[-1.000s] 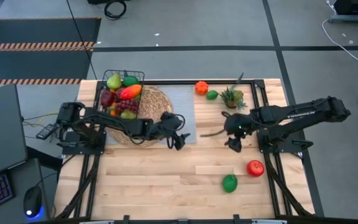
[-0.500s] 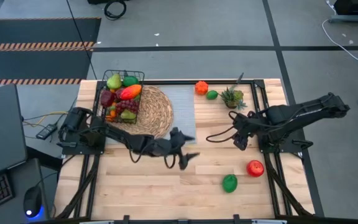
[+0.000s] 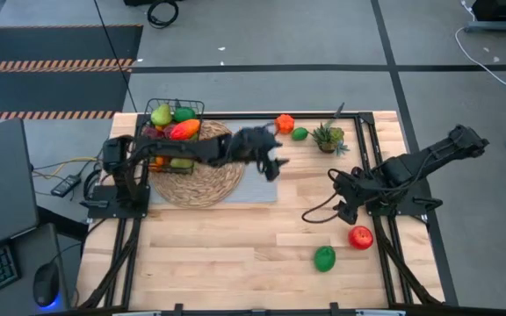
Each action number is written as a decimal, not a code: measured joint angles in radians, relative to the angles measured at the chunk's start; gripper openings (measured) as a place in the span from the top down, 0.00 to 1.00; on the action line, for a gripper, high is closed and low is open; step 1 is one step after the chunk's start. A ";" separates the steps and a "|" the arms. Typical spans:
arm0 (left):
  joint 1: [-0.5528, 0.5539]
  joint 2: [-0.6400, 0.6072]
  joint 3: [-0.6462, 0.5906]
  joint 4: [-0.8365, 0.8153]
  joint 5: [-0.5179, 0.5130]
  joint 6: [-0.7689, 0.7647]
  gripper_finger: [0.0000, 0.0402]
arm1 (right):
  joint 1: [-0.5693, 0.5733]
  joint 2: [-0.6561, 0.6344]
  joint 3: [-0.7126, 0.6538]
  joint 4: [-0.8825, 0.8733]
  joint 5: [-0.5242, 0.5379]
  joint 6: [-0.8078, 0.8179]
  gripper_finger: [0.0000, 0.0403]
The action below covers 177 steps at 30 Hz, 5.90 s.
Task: Build produce basket
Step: Put the top green lime into the wire basket
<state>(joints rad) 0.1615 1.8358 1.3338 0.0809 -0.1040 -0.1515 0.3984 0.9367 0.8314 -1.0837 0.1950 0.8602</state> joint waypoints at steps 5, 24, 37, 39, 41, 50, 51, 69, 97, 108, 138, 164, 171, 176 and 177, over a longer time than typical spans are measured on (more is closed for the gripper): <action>0.089 0.053 0.101 -0.063 0.072 0.031 0.24 | 0.052 0.001 0.000 -0.002 0.093 0.005 0.34; 0.278 0.088 0.149 -0.270 0.137 0.182 0.26 | -0.521 0.205 0.000 0.357 0.120 -0.695 0.34; 0.377 0.087 0.148 -0.322 0.469 0.248 0.26 | -0.869 0.411 0.065 0.531 -0.013 -1.050 0.34; 0.389 0.087 0.148 -0.324 0.471 0.261 0.26 | -0.889 0.451 0.106 0.540 -0.013 -1.089 0.34; 0.403 0.087 0.148 -0.327 0.474 0.274 0.26 | -0.911 0.497 0.152 0.529 -0.014 -1.128 0.34; 0.467 0.087 0.147 -0.327 0.576 0.288 0.26 | -1.011 0.702 0.337 0.434 -0.012 -1.245 0.34; 0.472 0.087 0.147 -0.327 0.581 0.296 0.26 | -1.018 0.717 0.349 0.423 -0.011 -1.253 0.34; 0.496 0.087 0.147 -0.166 0.519 0.341 0.26 | -1.081 0.862 0.375 0.378 -0.019 -1.361 0.34; 0.434 0.086 0.147 -0.247 0.520 0.293 0.26 | -1.047 0.888 0.368 0.419 -0.105 -1.256 0.58; 0.335 0.086 0.147 -0.281 0.520 0.459 0.26 | -1.015 0.649 0.368 0.389 -0.283 -1.218 0.58; 0.148 0.082 0.147 -0.157 0.276 0.689 0.37 | -0.911 0.547 0.365 0.470 -0.616 -1.050 0.52; 0.202 0.088 0.147 -0.269 0.133 0.806 0.51 | -0.938 0.457 0.370 0.316 -0.341 -1.177 0.38; 0.227 0.088 0.147 -0.279 0.135 0.770 0.53 | -0.951 0.417 0.371 0.340 -0.334 -1.161 0.38; 0.223 0.088 0.147 -0.274 0.140 0.769 0.52 | -0.952 0.417 0.371 0.346 -0.384 -1.151 0.38; 0.221 0.088 0.147 -0.274 0.143 0.768 0.52 | -0.952 0.417 0.371 0.346 -0.382 -1.151 0.38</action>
<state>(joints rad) 0.3823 1.9240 1.4807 -0.1930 0.0387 0.6168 -0.5541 1.3537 1.2022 -0.7375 -0.1873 -0.2909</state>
